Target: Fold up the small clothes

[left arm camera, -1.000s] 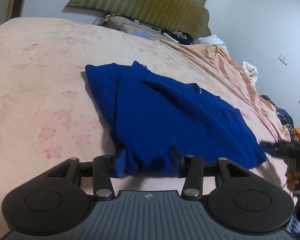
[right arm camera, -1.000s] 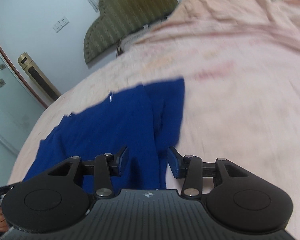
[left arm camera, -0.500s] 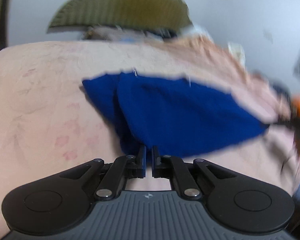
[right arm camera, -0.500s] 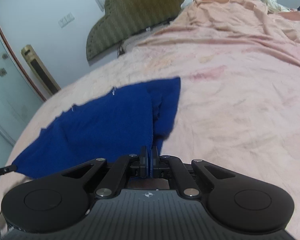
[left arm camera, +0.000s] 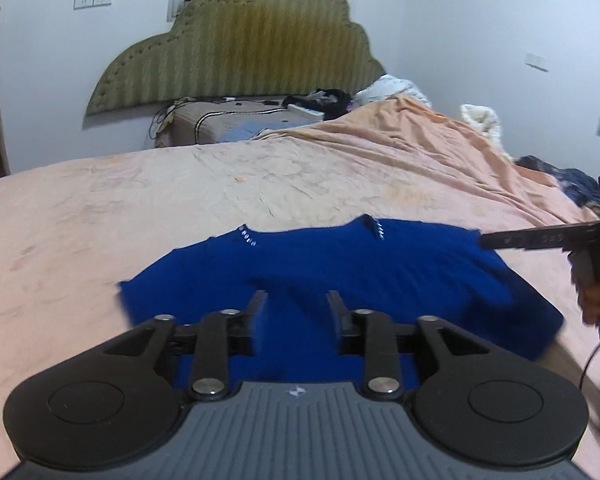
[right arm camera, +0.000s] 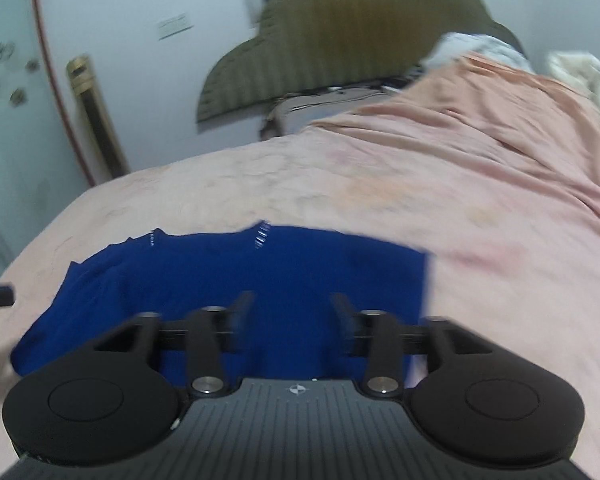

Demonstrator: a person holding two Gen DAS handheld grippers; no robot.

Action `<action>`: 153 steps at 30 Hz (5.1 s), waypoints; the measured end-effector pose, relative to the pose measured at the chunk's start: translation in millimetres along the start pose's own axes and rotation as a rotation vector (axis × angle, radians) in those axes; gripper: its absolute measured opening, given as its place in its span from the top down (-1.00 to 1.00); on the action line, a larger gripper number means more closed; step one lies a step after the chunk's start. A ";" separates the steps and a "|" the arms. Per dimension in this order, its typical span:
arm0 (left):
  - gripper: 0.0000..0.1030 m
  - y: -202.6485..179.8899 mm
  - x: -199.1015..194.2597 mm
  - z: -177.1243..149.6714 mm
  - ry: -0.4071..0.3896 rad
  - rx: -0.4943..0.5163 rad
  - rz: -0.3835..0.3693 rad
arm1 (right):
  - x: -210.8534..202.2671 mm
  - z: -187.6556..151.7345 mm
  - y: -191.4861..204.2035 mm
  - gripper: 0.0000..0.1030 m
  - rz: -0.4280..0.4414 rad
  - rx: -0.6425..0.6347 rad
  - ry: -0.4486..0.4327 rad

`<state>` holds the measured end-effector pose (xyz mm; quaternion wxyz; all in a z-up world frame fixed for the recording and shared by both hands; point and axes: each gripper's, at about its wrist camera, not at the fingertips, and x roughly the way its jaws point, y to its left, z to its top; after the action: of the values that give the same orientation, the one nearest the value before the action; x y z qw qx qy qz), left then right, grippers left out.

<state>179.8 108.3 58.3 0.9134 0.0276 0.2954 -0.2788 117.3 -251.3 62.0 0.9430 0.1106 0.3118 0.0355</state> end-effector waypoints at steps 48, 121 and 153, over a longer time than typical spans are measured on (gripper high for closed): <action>-0.27 -16.3 64.3 -30.2 0.085 0.196 0.356 | 114.6 8.3 23.6 -0.42 -0.121 -0.176 0.104; -0.99 6.5 19.3 -88.7 0.061 -0.124 0.390 | 40.4 -76.7 51.8 -1.00 -0.200 -0.169 0.036; -0.99 -2.9 19.8 -87.8 0.054 -0.058 0.429 | 40.8 -76.3 51.7 -1.00 -0.201 -0.170 0.037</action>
<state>145.5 115.0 -24.6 0.9440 0.0708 0.3148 -0.0684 104.7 -181.3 -9.3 0.9419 -0.0022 0.3343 -0.0311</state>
